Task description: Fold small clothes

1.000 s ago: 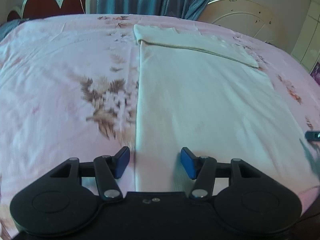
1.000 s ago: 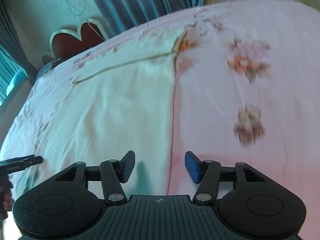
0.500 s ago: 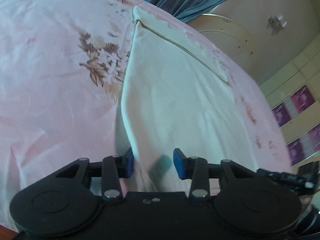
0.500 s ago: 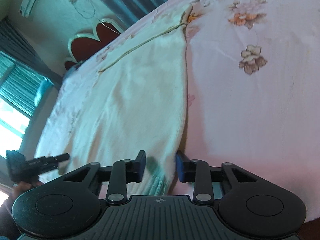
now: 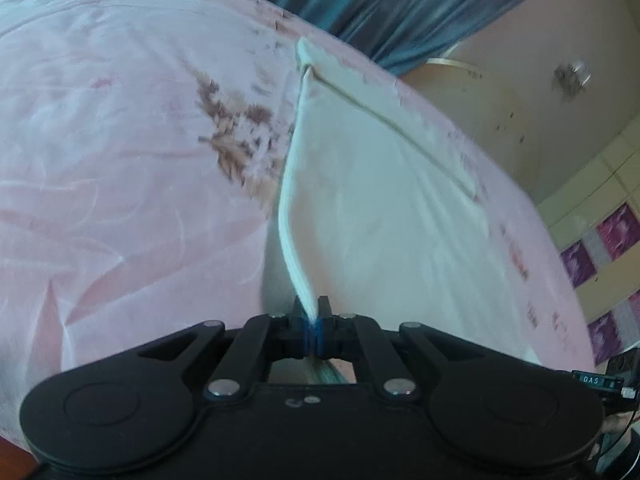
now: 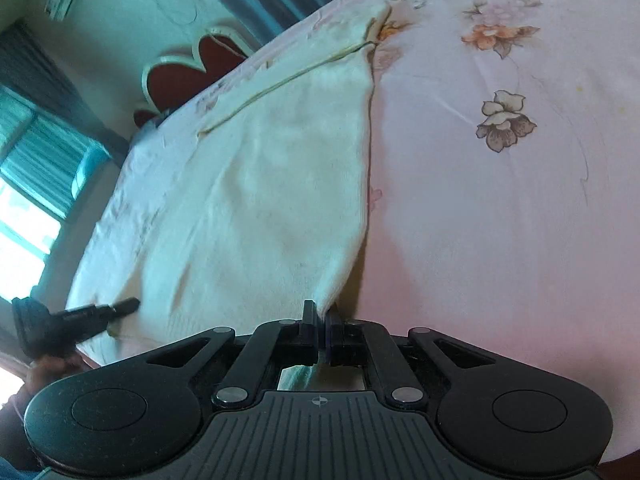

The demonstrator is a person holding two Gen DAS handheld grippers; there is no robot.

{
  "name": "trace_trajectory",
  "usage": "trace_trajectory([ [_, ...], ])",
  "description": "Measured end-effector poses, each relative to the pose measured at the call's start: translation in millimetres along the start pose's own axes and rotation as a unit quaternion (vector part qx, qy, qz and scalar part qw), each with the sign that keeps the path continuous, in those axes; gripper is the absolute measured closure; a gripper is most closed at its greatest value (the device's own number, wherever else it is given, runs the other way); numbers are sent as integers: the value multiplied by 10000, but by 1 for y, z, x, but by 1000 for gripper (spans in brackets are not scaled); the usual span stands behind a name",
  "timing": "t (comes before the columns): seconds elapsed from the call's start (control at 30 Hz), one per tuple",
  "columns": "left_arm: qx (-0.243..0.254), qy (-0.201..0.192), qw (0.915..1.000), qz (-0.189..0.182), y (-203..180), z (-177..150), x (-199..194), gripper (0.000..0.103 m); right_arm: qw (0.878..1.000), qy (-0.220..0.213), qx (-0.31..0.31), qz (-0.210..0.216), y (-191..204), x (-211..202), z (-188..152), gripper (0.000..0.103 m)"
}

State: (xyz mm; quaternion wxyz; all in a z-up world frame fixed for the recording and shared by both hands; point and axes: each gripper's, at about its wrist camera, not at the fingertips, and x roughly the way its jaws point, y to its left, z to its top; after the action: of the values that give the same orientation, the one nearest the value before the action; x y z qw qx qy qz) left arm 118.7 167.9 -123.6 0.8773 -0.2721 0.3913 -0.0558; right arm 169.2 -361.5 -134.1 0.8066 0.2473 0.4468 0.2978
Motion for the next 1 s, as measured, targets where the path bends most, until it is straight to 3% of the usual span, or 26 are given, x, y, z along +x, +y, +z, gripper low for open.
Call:
trace_trajectory([
  [0.2,-110,-490,9984,-274,-7,23,-11,100,9979,-598,-218,130,19,-13,33,101],
  [0.37,-135,-952,9933,-648,-22,76,-1,100,9940,-1035,-351,66,38,-4,80,101],
  [0.53,145,-1124,9891,-937,-43,144,31,100,9904,-1329,-331,-211,46,12,147,101],
  [0.73,327,-1054,9896,-925,-50,224,95,100,9876,-1508,-107,-432,36,53,228,101],
  [1.0,399,-514,9958,-638,-36,288,180,100,9905,-1152,453,-600,-3,135,301,101],
])
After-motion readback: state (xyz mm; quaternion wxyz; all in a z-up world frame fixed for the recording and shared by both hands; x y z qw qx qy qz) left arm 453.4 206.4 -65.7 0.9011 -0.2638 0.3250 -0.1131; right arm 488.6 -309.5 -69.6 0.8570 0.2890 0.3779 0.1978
